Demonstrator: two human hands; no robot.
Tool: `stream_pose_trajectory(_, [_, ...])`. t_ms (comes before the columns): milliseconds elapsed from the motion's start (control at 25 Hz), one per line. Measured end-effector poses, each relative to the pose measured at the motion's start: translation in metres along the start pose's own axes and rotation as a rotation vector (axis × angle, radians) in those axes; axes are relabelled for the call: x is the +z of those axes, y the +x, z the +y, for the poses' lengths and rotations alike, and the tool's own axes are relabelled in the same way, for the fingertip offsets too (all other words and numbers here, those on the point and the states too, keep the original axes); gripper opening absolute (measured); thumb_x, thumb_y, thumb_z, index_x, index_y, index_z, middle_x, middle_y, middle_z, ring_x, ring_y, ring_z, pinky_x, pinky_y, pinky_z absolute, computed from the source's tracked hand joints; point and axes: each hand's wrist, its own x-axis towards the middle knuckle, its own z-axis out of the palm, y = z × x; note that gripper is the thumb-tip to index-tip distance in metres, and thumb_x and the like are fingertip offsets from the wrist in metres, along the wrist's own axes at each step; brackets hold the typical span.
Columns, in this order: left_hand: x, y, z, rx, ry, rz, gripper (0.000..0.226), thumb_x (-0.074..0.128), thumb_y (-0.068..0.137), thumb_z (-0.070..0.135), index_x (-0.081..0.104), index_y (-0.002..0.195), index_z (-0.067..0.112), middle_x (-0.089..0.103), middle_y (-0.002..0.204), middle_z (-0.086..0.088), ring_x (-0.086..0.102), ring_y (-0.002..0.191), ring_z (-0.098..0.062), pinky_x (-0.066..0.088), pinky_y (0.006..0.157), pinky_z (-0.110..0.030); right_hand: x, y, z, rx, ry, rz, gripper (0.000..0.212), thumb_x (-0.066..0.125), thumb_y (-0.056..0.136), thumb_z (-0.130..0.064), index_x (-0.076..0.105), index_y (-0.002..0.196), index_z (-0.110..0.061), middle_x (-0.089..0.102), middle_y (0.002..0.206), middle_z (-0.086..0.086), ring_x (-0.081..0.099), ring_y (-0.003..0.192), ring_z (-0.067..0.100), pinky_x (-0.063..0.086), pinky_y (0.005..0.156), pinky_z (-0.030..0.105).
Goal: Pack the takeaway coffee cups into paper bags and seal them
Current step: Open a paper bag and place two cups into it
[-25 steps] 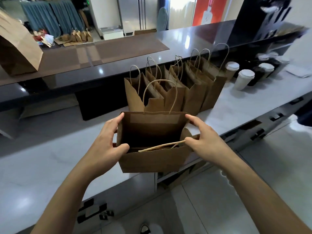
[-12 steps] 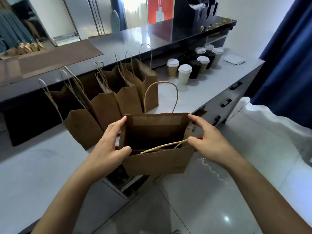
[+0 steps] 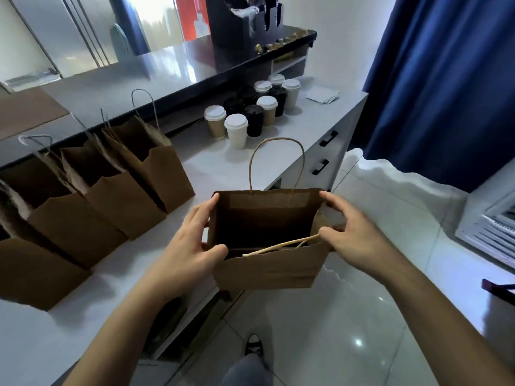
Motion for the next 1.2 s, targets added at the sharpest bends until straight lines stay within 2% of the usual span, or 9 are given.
stream_pose_trajectory(80, [0.010,0.029,0.005,0.018,0.004,-0.021,0.090,0.054,0.077,0.031,0.017,0.158,0.042,0.032,0.141,0.033,0.031,0.122,0.024,0.044,0.101,-0.028,-0.015,0.017,0.009,0.023,0.007,0.024,0.073,0.061,0.089,-0.012,0.039,0.151,-0.044,0.046,0.151,-0.012,0.060,0.101,0.016,0.052,0.099,0.038])
stream_pose_trajectory(160, [0.018,0.059,0.009,0.037,0.006,-0.032,0.090,0.054,0.077,0.032,0.017,0.158,0.042,0.034,0.144,0.026,0.031,0.122,0.023,0.045,0.100,-0.028,-0.028,0.036,0.016,0.030,-0.011,0.052,0.073,0.061,0.089,-0.014,0.039,0.150,-0.046,0.045,0.152,-0.013,0.061,0.118,0.022,0.052,0.103,0.043])
stream_pose_trajectory(240, [0.024,0.087,0.012,0.052,0.004,-0.043,0.090,0.054,0.077,0.032,0.018,0.158,0.041,0.034,0.145,0.023,0.031,0.121,0.025,0.044,0.098,-0.022,-0.040,0.057,0.019,0.042,-0.021,0.072,0.072,0.061,0.091,-0.014,0.038,0.151,-0.046,0.045,0.151,-0.014,0.063,0.116,0.020,0.055,0.098,0.040])
stream_pose_trajectory(320, [0.029,0.117,0.015,0.060,-0.003,-0.052,0.090,0.054,0.076,0.031,0.018,0.159,0.039,0.034,0.145,0.020,0.034,0.122,0.020,0.042,0.092,-0.011,-0.051,0.080,0.022,0.058,-0.025,0.086,0.071,0.061,0.092,-0.015,0.037,0.150,-0.047,0.045,0.149,-0.015,0.067,0.102,0.016,0.058,0.089,0.034])
stream_pose_trajectory(440, [0.033,0.162,0.020,0.070,-0.018,-0.071,0.089,0.054,0.077,0.031,0.018,0.159,0.038,0.033,0.145,0.018,0.036,0.119,0.016,0.042,0.085,-0.003,-0.067,0.119,0.024,0.065,-0.038,0.094,0.071,0.062,0.092,-0.016,0.037,0.150,-0.049,0.044,0.154,-0.012,0.061,0.112,0.023,0.054,0.101,0.046])
stream_pose_trajectory(600, [0.038,0.214,0.028,0.087,-0.061,-0.093,0.089,0.054,0.078,0.030,0.017,0.159,0.038,0.030,0.146,0.019,0.033,0.121,0.023,0.045,0.085,-0.005,-0.088,0.165,0.027,0.074,-0.037,0.120,0.070,0.062,0.094,-0.015,0.037,0.151,-0.046,0.041,0.157,-0.010,0.059,0.122,0.025,0.052,0.104,0.050])
stream_pose_trajectory(760, [0.046,0.257,0.032,0.095,-0.075,-0.098,0.089,0.054,0.079,0.030,0.017,0.158,0.039,0.029,0.146,0.023,0.037,0.128,0.010,0.048,0.088,-0.010,-0.102,0.205,0.032,0.104,-0.042,0.126,0.069,0.062,0.096,-0.015,0.035,0.151,-0.047,0.038,0.159,-0.008,0.059,0.122,0.030,0.054,0.101,0.052])
stream_pose_trajectory(1000, [0.066,0.312,0.037,0.073,-0.067,-0.087,0.088,0.053,0.079,0.030,0.016,0.158,0.042,0.028,0.151,0.021,0.037,0.134,0.001,0.051,0.092,-0.017,-0.128,0.262,0.046,0.118,-0.020,0.109,0.068,0.060,0.097,-0.015,0.035,0.152,-0.047,0.039,0.158,-0.010,0.063,0.111,0.021,0.055,0.099,0.045])
stream_pose_trajectory(1200, [0.091,0.366,0.057,0.043,-0.074,-0.061,0.089,0.053,0.078,0.029,0.016,0.158,0.042,0.027,0.151,0.024,0.035,0.138,-0.001,0.049,0.090,-0.013,-0.166,0.323,0.064,0.089,-0.029,0.074,0.068,0.060,0.097,-0.015,0.035,0.152,-0.047,0.039,0.158,-0.008,0.062,0.114,0.023,0.055,0.099,0.046])
